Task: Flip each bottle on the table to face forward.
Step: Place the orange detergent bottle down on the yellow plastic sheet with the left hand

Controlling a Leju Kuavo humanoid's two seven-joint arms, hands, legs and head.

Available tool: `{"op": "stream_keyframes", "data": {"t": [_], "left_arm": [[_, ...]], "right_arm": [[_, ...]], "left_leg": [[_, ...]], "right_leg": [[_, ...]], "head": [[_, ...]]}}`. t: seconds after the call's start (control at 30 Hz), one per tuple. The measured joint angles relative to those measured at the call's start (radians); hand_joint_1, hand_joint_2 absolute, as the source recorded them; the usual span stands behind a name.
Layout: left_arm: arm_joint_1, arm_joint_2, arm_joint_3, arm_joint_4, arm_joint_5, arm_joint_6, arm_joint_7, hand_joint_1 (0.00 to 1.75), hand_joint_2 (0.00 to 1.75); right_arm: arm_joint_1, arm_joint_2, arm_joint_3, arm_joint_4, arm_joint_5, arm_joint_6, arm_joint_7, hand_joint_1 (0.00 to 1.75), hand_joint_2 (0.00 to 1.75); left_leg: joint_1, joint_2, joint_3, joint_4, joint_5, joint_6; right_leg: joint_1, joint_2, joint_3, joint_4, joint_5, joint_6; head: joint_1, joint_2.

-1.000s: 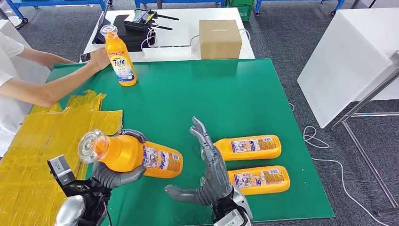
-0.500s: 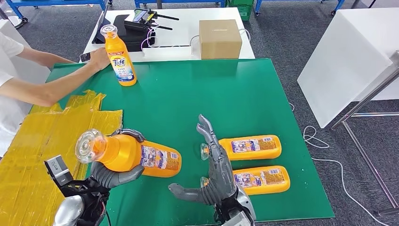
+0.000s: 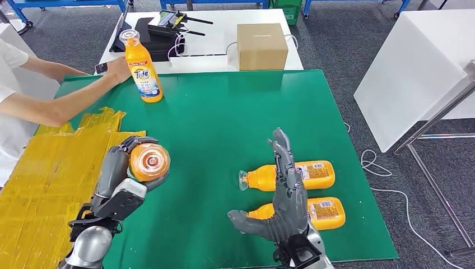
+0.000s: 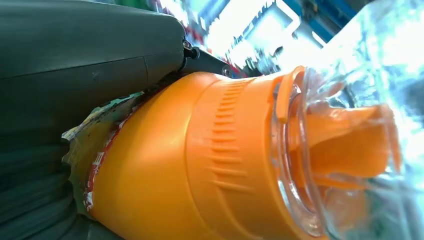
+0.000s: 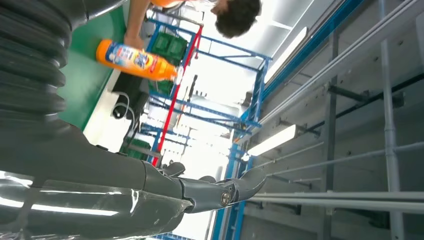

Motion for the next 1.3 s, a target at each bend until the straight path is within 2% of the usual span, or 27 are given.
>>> {"op": "stream_keyframes", "data": {"t": [0.1, 0.2, 0.5, 0.67, 0.87, 0.97, 1.17, 1.3], "left_arm": [[-0.032, 0.000, -0.003, 0.034, -0.295, 0.033, 0.090, 1.75, 1.75], [-0.062, 0.000, -0.017, 0.079, -0.468, 0.036, 0.155, 1.75, 1.75], [-0.147, 0.010, -0.053, 0.216, -0.674, -0.006, 0.267, 1.75, 1.75], [-0.223, 0.030, -0.059, 0.351, -0.845, -0.042, 0.372, 1.75, 1.75], [-0.349, 0.068, -0.064, 0.596, -0.868, -0.052, 0.435, 1.75, 1.75], [-0.375, 0.079, -0.066, 0.659, -0.868, -0.054, 0.450, 1.75, 1.75], [-0.440, 0.115, -0.110, 0.789, -0.868, -0.097, 0.578, 1.75, 1.75], [-0.490, 0.129, -0.111, 0.899, -0.868, -0.093, 0.577, 1.75, 1.75]], "right_arm": [[0.014, 0.000, -0.044, -0.026, 0.000, 0.011, 0.031, 0.00, 1.75], [0.029, 0.000, -0.083, -0.037, -0.005, 0.024, 0.042, 0.00, 1.75], [0.052, 0.002, -0.147, -0.055, -0.002, 0.056, 0.047, 0.00, 1.75], [0.050, 0.004, -0.161, -0.054, -0.003, 0.073, 0.060, 0.00, 1.75], [0.039, 0.010, -0.164, -0.053, -0.007, 0.084, 0.073, 0.00, 1.75], [0.036, 0.012, -0.165, -0.053, -0.007, 0.084, 0.075, 0.00, 1.75], [0.028, 0.014, -0.165, -0.049, -0.008, 0.084, 0.081, 0.00, 1.75], [0.026, 0.015, -0.166, -0.043, -0.008, 0.083, 0.086, 0.00, 1.75]], "left_leg": [[0.000, 0.000, 0.000, 0.000, 0.000, 0.000], [0.000, 0.000, 0.000, 0.000, 0.000, 0.000], [0.000, 0.000, 0.000, 0.000, 0.000, 0.000], [0.000, 0.000, 0.000, 0.000, 0.000, 0.000], [0.000, 0.000, 0.000, 0.000, 0.001, 0.000], [0.000, 0.000, -0.001, 0.000, 0.001, 0.000], [0.000, 0.000, -0.001, 0.000, 0.001, 0.000], [0.000, 0.000, -0.001, 0.000, 0.001, 0.000]], "right_leg": [[0.000, 0.000, 0.000, 0.000, 0.000, 0.000], [0.000, 0.000, 0.000, 0.000, 0.000, 0.000], [0.000, 0.000, 0.000, 0.000, 0.000, 0.000], [0.000, 0.000, 0.000, 0.000, 0.000, 0.000], [0.000, 0.000, 0.000, 0.001, 0.000, 0.000], [0.000, 0.000, 0.000, 0.001, 0.000, 0.000], [0.000, 0.000, 0.000, 0.001, 0.000, 0.000], [0.000, -0.001, 0.000, 0.001, 0.000, 0.000]], "head": [[0.000, 0.000], [0.000, 0.000], [0.000, 0.000], [0.000, 0.000], [0.000, 0.000], [0.000, 0.000], [0.000, 0.000], [0.000, 0.000]]}}
